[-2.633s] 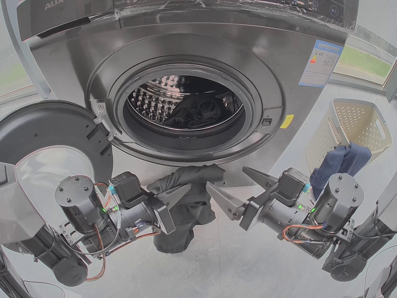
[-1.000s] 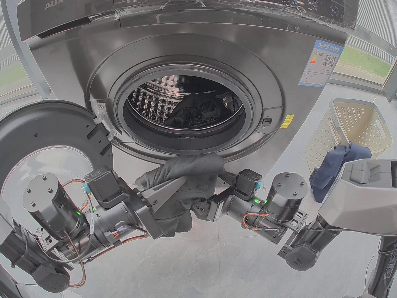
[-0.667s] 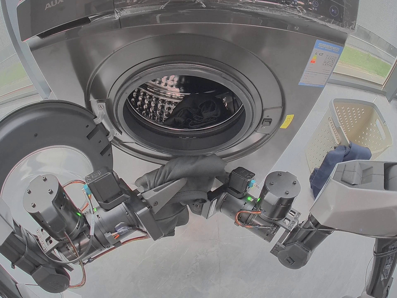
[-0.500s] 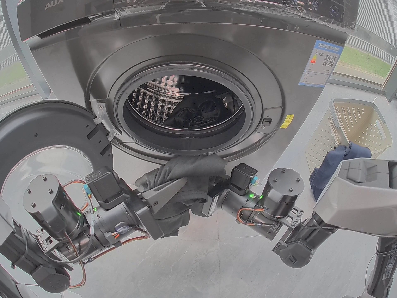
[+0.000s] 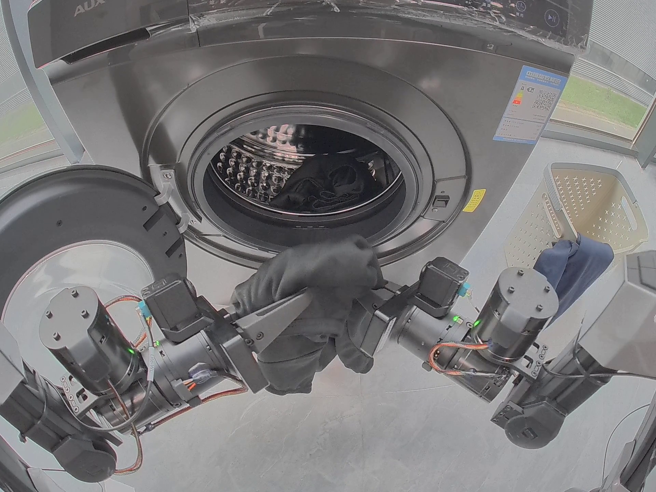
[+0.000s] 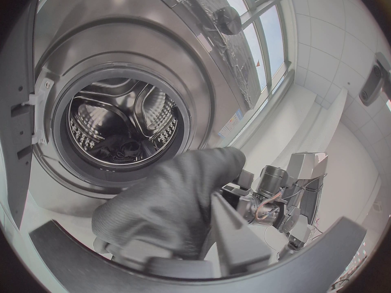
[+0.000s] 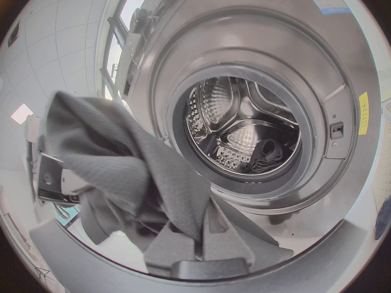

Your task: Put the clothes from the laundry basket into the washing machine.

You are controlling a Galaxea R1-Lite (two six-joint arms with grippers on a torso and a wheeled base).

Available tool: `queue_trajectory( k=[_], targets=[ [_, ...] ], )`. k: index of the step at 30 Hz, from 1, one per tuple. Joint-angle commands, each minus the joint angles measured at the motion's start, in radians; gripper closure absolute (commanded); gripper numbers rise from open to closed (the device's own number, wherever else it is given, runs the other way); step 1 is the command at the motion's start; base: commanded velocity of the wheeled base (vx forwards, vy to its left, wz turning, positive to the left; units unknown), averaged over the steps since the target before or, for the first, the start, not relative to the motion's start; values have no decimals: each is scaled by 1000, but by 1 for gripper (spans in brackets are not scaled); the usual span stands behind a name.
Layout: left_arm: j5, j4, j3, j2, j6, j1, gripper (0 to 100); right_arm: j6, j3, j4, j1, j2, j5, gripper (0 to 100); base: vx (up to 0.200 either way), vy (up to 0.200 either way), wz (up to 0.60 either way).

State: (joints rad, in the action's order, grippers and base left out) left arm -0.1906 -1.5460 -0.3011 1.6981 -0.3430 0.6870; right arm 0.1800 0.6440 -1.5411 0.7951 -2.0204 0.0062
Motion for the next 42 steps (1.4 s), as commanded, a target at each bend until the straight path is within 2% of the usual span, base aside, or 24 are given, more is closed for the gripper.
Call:
queue_trajectory(
  k=[1, 3, 9, 19, 42],
  targets=[
    [2, 0, -6, 20, -30, -7, 0, 10, -37, -1, 26, 80, 0, 100, 0, 0, 0],
    [7, 0, 0, 32, -44, -11, 0, 16, -57, -1, 36, 101, 1, 100, 0, 0, 0],
    [2, 0, 11, 86, -48, -46, 0, 19, -103, -2, 50, 134, 1, 100, 0, 0, 0],
    [5, 0, 2, 190, -41, -61, 0, 19, -104, -1, 58, 137, 1, 100, 0, 0, 0],
    [7, 0, 74, 236, -24, -81, 0, 27, -99, -1, 18, 183, -2, 100, 0, 0, 0]
  ],
)
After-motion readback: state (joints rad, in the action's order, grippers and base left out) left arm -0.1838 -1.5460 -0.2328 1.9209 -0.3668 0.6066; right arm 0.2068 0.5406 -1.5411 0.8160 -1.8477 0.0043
